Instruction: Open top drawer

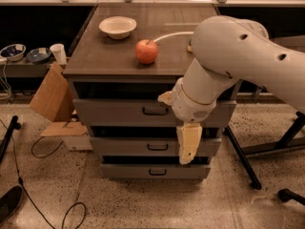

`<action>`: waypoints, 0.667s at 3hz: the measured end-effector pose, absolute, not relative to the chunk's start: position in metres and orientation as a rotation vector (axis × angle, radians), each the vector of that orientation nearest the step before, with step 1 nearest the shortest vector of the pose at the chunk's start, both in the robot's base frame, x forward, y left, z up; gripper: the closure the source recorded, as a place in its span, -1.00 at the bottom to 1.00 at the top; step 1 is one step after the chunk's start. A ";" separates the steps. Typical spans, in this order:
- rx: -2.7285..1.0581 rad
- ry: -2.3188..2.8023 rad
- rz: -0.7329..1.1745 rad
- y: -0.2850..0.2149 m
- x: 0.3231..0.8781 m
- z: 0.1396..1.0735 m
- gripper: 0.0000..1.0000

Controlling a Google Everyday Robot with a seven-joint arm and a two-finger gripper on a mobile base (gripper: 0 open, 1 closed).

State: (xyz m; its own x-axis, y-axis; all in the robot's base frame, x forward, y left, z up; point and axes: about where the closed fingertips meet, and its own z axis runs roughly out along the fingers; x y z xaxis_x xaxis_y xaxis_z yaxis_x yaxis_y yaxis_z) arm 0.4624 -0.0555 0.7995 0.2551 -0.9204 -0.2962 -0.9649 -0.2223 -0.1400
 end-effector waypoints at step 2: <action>-2.233 1.777 0.240 -0.057 0.475 0.787 -1.00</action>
Offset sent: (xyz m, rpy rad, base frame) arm 0.0417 -0.0051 -0.0392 -0.0143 0.0915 -0.0560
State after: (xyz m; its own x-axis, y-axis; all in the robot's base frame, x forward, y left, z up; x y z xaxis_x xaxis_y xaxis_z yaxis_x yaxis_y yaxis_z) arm 0.4751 -0.0569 0.7875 0.2312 -0.9261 -0.2981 -0.9720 -0.2066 -0.1121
